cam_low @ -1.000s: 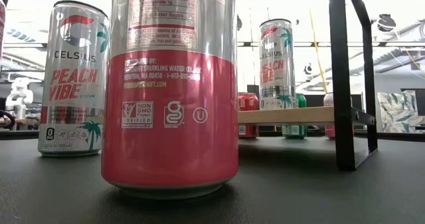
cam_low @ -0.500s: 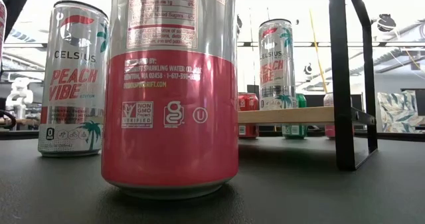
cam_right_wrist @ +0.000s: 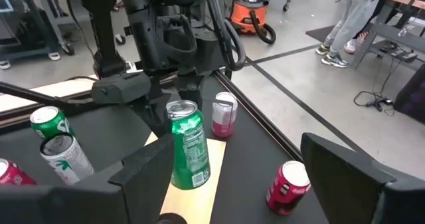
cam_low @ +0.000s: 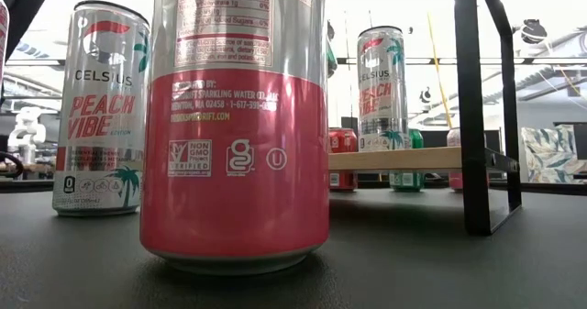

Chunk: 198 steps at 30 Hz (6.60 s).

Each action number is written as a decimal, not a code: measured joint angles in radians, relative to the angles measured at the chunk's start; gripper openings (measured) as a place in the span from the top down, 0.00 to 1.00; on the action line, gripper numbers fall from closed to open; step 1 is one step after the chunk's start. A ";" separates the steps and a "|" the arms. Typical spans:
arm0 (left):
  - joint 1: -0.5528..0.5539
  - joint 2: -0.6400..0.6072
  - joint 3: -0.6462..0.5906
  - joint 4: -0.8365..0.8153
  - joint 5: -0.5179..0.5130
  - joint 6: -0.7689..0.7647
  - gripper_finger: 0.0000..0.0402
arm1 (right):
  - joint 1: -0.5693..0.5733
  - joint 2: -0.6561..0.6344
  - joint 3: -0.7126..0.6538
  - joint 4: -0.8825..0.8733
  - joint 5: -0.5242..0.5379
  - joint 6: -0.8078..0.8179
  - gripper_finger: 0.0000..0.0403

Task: Place canned beverage on shelf
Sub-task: Put the top left green soda can on the shelf

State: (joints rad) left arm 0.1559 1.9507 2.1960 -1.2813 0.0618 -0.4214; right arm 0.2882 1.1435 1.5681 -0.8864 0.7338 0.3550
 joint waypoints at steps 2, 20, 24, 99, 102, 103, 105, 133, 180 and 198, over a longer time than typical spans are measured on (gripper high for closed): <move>0.000 0.013 0.000 0.002 -0.014 0.028 0.29 | 0.000 0.000 0.000 -0.015 0.000 0.000 0.25; -0.019 0.121 0.000 0.017 -0.037 0.068 0.29 | 0.000 -0.040 0.000 -0.198 -0.001 0.076 0.25; -0.020 0.135 0.000 0.018 -0.049 0.062 0.29 | 0.000 -0.044 0.000 -0.225 -0.001 0.082 0.25; -0.022 0.259 0.001 0.027 -0.044 0.047 0.24 | 0.000 -0.043 -0.001 -0.314 -0.006 0.314 0.25; -0.022 0.259 0.001 0.030 -0.036 0.062 0.23 | 0.000 -0.043 -0.001 -0.315 -0.006 0.314 0.25; -0.022 0.260 0.001 0.034 -0.032 0.062 0.22 | 0.000 -0.043 -0.001 -0.315 -0.006 0.314 0.25; -0.022 0.261 0.001 0.043 -0.029 0.062 0.19 | 0.000 -0.043 -0.001 -0.315 -0.005 0.314 0.25; -0.018 0.258 0.000 -0.015 -0.057 0.109 0.09 | 0.000 -0.003 -0.001 -0.315 -0.004 0.314 0.25; -0.011 0.223 0.000 0.046 -0.056 0.142 0.13 | 0.000 0.071 -0.001 -0.283 -0.055 0.384 0.25; -0.008 0.238 0.003 0.044 -0.038 0.135 0.27 | 0.000 0.071 -0.001 -0.283 -0.055 0.366 0.25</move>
State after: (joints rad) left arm 0.1481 2.1886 2.1990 -1.2372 0.0242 -0.2862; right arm 0.2886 1.2144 1.5673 -1.1698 0.6785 0.7212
